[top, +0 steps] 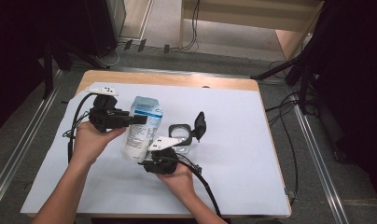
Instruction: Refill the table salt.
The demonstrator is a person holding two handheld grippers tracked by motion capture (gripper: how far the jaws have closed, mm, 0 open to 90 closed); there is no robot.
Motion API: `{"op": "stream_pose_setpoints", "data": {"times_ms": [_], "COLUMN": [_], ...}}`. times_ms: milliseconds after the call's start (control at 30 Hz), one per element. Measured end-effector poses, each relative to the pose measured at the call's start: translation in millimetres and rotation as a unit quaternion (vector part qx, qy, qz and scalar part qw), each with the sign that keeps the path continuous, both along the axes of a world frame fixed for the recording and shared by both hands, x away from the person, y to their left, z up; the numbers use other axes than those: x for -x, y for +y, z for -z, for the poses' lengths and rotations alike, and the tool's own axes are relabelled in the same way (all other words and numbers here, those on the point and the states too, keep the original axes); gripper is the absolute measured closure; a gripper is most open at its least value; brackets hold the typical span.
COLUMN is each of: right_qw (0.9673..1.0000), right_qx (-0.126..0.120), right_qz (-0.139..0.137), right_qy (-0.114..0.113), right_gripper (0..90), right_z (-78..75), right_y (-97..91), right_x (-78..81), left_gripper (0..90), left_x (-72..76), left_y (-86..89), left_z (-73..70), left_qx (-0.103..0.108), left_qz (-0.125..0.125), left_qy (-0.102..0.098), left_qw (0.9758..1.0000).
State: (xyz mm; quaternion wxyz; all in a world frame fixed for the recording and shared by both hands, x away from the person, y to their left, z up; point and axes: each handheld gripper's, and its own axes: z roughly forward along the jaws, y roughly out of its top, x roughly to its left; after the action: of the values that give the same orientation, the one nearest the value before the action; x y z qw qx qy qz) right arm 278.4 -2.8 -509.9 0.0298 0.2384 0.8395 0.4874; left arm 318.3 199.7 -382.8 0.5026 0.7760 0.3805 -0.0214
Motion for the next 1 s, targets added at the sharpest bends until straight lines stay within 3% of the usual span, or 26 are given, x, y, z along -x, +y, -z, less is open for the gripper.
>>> {"op": "stream_pose_setpoints", "data": {"times_ms": [33,100,133,233,367,533,667,900,1000], "right_qw": [1.0,1.0,1.0,0.9999,0.9998,0.9999,0.9998,0.9997,0.9995], "right_qx": [-0.004,-0.006,-0.002,0.01,0.01,0.008,0.013,-0.013,-0.02], "right_qz": [-0.001,-0.002,-0.003,-0.008,-0.014,-0.001,0.012,0.018,0.022], "right_qy": [0.004,0.005,0.003,-0.003,0.002,-0.015,-0.013,0.008,0.006], "right_gripper": [65.2,65.2,65.2,64.4,62.3,52.9,54.6,54.9,55.0], "right_z": [-0.7,-2.4,-3.2,-4.5,-4.4,-4.3,-0.7,1.6,0.0], "right_y": [-1.3,-3.4,-4.3,-6.7,-8.6,-14.6,-16.0,-15.2,-18.5], "right_x": [-0.1,0.0,0.6,2.4,6.1,12.3,13.7,11.0,10.1], "left_gripper": [73.6,79.2,84.7,90.0,90.0,90.0,89.9,79.0,78.5], "left_x": [0.0,1.6,1.8,2.5,1.9,-0.2,-1.5,-1.5,-1.4], "left_y": [-0.9,-2.2,-2.9,-8.5,-15.9,-22.1,-29.8,-38.6,-38.0], "left_z": [1.0,1.5,1.3,2.1,3.3,7.5,10.7,20.0,21.4], "left_qx": [0.0,-0.001,0.0,-0.005,-0.014,-0.027,-0.022,-0.018,-0.015], "left_qz": [0.002,0.002,0.006,0.011,0.002,-0.003,0.01,0.034,0.033], "left_qy": [0.002,-0.007,-0.005,-0.001,0.0,0.004,0.006,0.004,0.005], "left_qw": [1.0,1.0,1.0,0.9999,0.9999,0.9996,0.9997,0.9993,0.9993]}}
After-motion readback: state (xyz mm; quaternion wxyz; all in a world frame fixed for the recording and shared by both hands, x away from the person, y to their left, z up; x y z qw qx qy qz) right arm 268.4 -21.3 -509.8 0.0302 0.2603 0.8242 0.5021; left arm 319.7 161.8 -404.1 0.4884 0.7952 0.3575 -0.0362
